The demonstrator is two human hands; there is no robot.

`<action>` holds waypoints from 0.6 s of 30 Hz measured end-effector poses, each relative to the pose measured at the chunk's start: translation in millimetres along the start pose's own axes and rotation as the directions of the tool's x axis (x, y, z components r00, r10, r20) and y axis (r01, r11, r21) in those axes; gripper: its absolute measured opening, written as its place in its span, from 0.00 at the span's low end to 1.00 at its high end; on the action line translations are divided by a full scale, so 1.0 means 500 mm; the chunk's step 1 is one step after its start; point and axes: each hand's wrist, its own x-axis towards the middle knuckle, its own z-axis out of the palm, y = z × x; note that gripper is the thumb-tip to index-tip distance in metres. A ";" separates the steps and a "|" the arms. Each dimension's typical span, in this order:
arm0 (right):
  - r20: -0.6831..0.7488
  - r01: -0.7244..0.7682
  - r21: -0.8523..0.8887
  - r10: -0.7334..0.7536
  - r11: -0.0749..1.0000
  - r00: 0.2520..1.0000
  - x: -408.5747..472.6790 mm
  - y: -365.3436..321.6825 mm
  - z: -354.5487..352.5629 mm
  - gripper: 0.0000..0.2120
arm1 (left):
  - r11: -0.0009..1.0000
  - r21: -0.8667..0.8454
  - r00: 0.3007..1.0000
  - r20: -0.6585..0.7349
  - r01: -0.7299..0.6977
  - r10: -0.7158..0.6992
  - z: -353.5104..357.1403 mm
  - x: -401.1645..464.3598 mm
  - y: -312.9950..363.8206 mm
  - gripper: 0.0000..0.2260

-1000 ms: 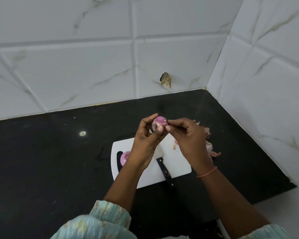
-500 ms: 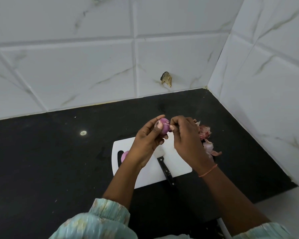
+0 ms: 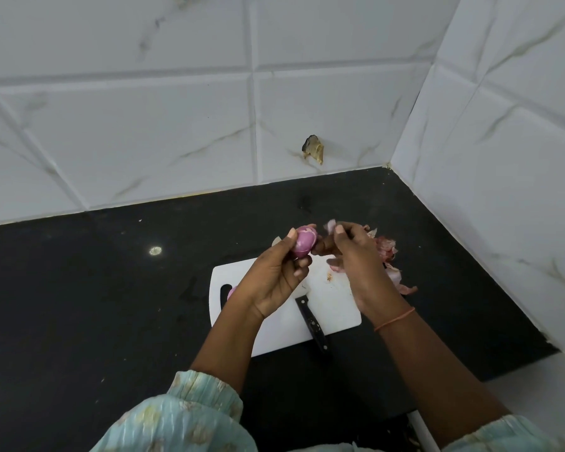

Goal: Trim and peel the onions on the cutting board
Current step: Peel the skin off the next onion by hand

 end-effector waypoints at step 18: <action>0.075 0.372 -0.310 -0.367 0.875 0.927 0.001 0.028 -0.007 0.09 | 0.997 0.069 0.993 -0.117 0.043 -0.035 0.036 0.011 0.000 0.15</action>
